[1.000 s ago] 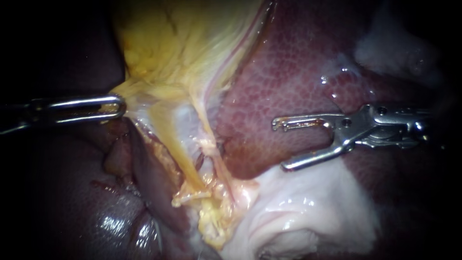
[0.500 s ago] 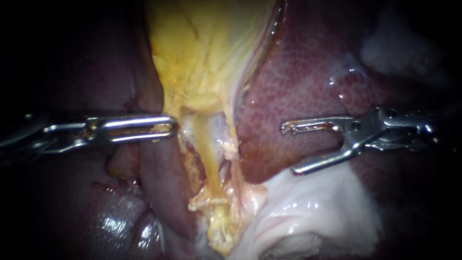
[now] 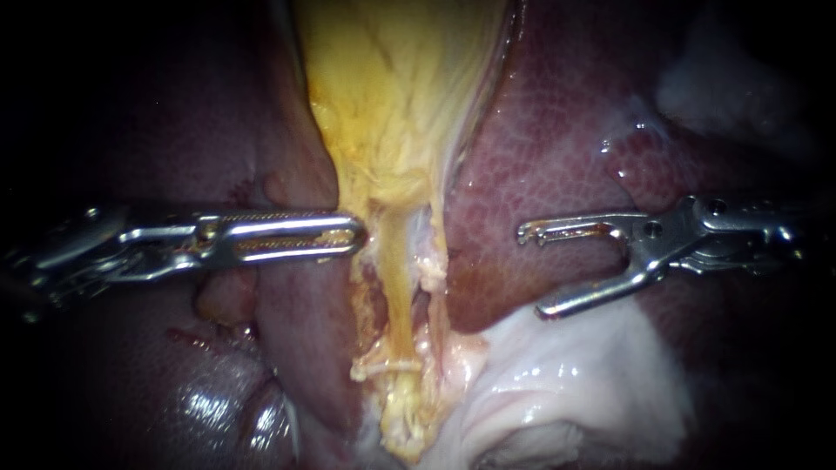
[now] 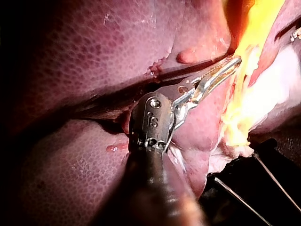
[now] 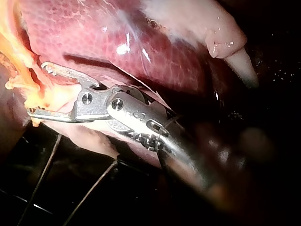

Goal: Going back first clip left tube

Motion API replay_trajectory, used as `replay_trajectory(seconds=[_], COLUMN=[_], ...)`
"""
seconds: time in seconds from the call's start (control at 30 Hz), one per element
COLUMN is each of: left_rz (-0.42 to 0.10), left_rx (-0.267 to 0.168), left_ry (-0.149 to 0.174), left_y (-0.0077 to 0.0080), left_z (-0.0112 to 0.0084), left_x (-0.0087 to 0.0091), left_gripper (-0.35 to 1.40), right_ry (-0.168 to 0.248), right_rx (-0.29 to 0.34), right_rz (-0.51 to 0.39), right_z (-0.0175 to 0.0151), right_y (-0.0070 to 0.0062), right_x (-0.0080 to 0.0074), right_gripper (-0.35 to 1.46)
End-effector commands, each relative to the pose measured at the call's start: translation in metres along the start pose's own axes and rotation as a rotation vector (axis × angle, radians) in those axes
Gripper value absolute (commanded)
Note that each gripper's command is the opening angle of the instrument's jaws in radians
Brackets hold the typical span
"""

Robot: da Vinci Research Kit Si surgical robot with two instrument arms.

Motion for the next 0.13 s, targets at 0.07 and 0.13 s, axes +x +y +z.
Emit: replay_trajectory(seconds=[0.07,0.13], left_rz=[0.000,0.001], left_rx=[0.002,0.001], left_ry=[0.000,0.003], left_y=[0.0000,0.0000], left_z=[-0.0001,-0.0001], left_x=[-0.0001,0.0000], left_gripper=[-0.35,-0.35], right_ry=[0.000,0.001], right_rx=[-0.001,-0.002], right_rz=[0.000,0.000], right_z=[0.0001,0.0002], right_y=[-0.0001,-0.0001], right_x=[0.0001,0.0001], right_gripper=[0.60,0.60])
